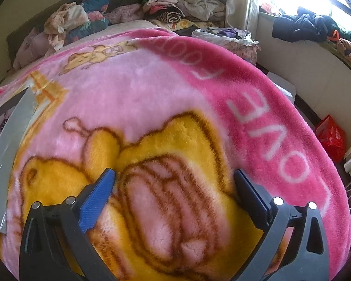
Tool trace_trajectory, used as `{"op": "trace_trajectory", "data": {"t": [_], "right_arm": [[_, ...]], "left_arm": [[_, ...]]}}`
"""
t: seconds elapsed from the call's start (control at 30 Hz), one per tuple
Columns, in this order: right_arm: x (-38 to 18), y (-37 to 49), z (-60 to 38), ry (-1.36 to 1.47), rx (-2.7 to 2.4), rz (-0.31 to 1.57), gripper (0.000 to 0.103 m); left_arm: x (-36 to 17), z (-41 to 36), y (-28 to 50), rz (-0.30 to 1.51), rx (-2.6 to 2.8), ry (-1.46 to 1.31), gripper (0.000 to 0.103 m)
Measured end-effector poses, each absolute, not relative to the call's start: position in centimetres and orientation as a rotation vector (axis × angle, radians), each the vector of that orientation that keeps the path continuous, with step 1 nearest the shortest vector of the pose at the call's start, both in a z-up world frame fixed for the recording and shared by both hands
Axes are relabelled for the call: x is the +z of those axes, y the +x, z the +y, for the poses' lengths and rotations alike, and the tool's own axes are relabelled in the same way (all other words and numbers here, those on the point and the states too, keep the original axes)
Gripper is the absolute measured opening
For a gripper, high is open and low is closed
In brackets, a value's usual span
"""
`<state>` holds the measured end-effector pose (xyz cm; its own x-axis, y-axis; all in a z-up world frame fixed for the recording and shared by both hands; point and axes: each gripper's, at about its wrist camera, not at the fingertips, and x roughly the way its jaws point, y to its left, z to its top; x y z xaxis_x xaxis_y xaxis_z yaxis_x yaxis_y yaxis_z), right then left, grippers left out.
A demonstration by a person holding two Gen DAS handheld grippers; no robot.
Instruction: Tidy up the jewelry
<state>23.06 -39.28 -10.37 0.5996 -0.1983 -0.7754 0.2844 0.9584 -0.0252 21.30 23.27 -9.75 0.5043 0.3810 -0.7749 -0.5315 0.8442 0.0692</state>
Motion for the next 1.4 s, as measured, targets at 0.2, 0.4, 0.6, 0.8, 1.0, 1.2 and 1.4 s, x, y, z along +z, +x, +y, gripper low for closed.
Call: {"op": "trace_trajectory", "data": {"t": [0.2,0.4,0.6,0.8,1.0,1.2,1.4], "right_arm": [[-10.19,23.83,-39.57,0.105,-0.281,0.892,0.098],[-10.16,23.86,-39.59,0.107,-0.280,0.892,0.098],[-10.15,23.89,-39.59,0.107,-0.280,0.892,0.098],[-10.15,23.88,-39.62,0.106,-0.281,0.892,0.098],[-10.14,23.91,-39.62,0.108,-0.280,0.893,0.098],[-10.15,23.94,-39.62,0.108,-0.281,0.894,0.098],[-10.12,24.29,-39.73,0.108,-0.280,0.893,0.098]], "left_arm": [[-9.61,23.23,21.79,0.888,0.555,-0.186,0.093],[-9.56,23.24,21.47,0.888,0.556,-0.185,0.093],[-9.57,23.34,21.35,0.887,0.556,-0.185,0.093],[-9.58,23.33,21.49,0.888,0.556,-0.186,0.093],[-9.58,23.34,21.47,0.888,0.556,-0.185,0.093],[-9.61,23.30,21.61,0.888,0.556,-0.185,0.093],[-9.57,23.27,21.54,0.888,0.557,-0.186,0.093]]}}
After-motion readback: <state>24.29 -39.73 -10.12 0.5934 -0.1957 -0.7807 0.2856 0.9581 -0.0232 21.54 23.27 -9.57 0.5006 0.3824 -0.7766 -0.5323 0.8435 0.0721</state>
